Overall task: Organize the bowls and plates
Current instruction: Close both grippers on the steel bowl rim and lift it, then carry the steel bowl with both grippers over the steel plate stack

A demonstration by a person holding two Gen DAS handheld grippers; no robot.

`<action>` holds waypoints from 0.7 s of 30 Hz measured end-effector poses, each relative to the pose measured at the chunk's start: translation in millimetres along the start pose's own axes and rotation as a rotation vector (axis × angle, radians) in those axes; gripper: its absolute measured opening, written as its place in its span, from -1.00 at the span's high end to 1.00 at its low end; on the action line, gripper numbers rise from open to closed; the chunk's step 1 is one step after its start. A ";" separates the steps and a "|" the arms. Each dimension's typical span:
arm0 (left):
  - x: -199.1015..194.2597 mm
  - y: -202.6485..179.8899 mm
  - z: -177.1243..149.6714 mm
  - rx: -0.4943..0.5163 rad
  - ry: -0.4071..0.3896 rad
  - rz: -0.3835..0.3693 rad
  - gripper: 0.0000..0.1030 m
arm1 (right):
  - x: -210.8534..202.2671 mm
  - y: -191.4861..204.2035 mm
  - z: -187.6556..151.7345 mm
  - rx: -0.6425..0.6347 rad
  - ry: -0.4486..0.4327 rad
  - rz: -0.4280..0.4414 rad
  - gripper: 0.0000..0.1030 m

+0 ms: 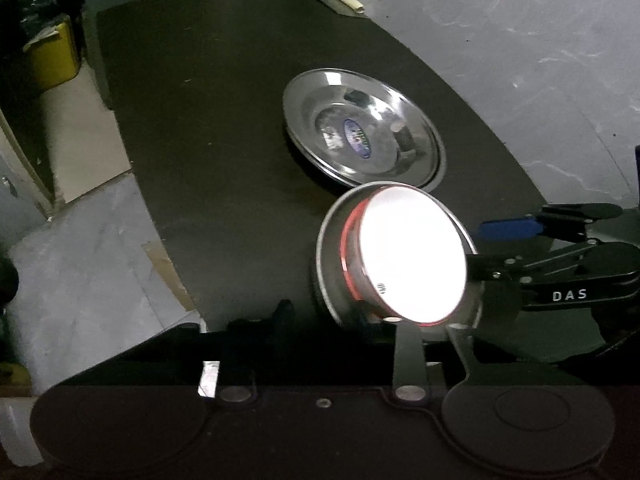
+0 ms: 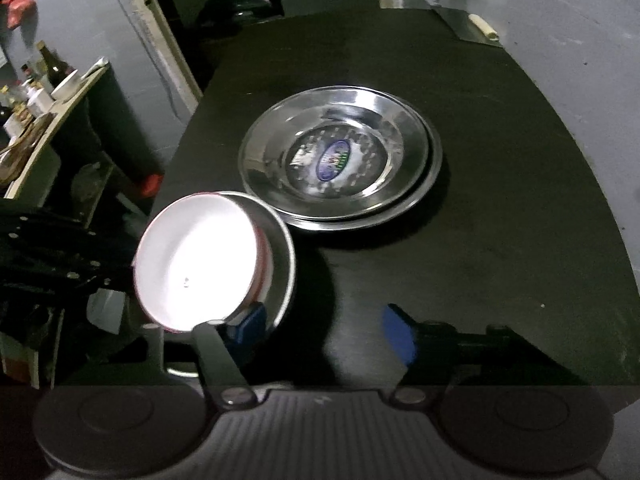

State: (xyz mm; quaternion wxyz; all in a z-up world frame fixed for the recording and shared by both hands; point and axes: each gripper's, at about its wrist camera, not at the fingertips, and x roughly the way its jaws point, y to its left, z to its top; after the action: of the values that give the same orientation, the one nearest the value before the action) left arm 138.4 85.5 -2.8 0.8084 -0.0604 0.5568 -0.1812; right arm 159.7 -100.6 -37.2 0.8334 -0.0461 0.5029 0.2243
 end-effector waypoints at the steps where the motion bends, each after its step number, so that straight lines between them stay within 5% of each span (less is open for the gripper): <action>1: -0.2 -0.5 0.2 -0.002 0.000 -0.009 0.59 | -0.6 1.2 0.1 -0.007 0.002 0.006 -0.19; 9: -1.8 -2.8 -0.8 -0.014 -0.009 -0.006 0.64 | 0.7 2.9 9.2 0.026 0.062 0.074 0.35; 16: -2.7 -0.4 -4.0 -0.033 -0.031 -0.013 0.64 | 15.8 -7.1 17.3 0.128 0.136 0.108 0.39; 21: -3.1 1.4 -6.0 -0.053 -0.044 -0.021 0.65 | 17.7 1.3 21.3 0.081 0.149 0.081 0.48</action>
State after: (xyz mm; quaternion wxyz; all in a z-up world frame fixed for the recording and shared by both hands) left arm 132.2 88.6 -2.8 0.8166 -0.0917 0.5427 -0.1737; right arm 183.5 -87.1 -41.7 0.7852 -0.0087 0.5735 0.2333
